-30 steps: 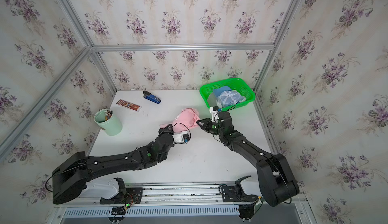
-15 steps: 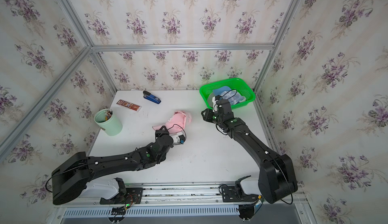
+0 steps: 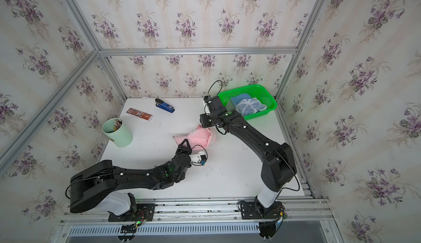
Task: Turn the baseball cap inside out
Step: Turn over the baseball cap.
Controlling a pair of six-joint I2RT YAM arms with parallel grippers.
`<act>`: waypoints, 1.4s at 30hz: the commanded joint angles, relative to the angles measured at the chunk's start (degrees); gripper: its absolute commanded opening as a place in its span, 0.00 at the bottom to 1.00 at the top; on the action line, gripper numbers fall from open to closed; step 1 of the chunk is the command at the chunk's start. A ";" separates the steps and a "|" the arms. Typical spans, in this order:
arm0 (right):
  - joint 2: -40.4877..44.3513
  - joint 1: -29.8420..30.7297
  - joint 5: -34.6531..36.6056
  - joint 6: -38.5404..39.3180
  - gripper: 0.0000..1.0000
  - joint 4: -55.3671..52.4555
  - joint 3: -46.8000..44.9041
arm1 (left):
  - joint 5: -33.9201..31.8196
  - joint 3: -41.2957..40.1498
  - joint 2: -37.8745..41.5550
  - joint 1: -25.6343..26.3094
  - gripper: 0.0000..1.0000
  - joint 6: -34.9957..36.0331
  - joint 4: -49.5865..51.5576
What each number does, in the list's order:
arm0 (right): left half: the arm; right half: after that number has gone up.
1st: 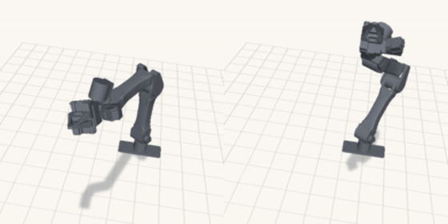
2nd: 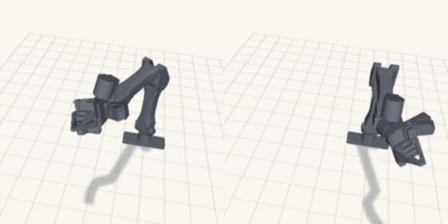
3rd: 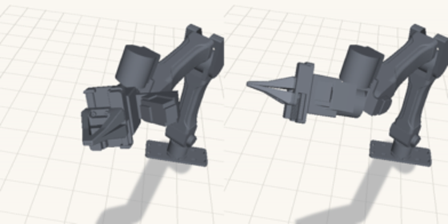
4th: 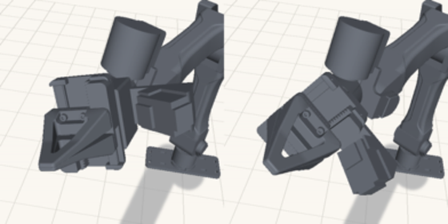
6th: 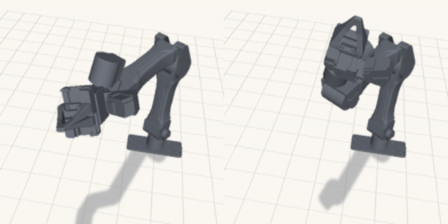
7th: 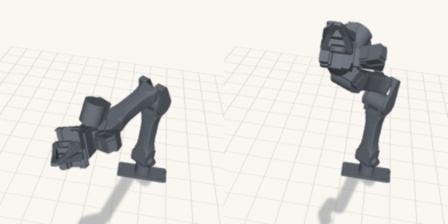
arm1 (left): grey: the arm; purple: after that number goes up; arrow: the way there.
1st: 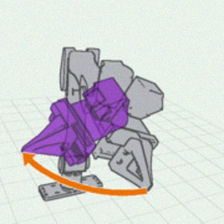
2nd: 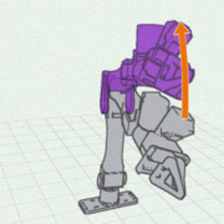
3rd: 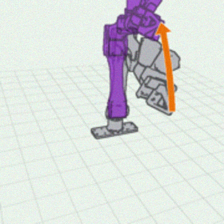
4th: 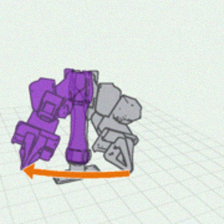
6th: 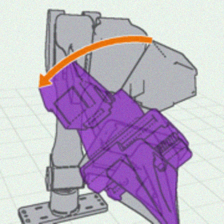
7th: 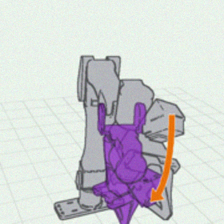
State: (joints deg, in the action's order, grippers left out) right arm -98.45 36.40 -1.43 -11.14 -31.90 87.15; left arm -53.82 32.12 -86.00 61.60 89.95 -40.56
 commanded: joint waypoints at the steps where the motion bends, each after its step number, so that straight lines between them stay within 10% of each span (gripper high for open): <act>1: -2.03 0.97 3.60 4.39 0.56 -5.86 1.56 | -1.41 0.23 0.22 0.83 0.00 1.81 -4.22; 16: -8.94 2.01 10.49 6.59 0.51 -11.91 4.77 | -1.83 0.40 1.09 2.07 0.00 2.76 -4.30; 32: -1.61 -5.85 -3.51 0.74 0.01 0.87 -8.43 | -4.45 -0.83 4.51 1.51 0.00 -1.18 -5.93; 37: 10.03 -14.58 -13.85 -10.69 0.00 17.12 -24.46 | -4.74 1.44 10.27 -0.35 0.00 -12.08 2.11; 42: 20.59 -16.10 -19.69 -22.42 0.00 33.19 -38.62 | 0.17 8.56 19.09 -4.06 0.00 -37.90 30.58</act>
State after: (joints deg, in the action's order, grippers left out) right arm -80.93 21.30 -21.37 -25.82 -10.72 53.06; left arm -50.04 37.98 -70.46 59.35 71.37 -23.97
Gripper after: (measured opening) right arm 0.090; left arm 0.100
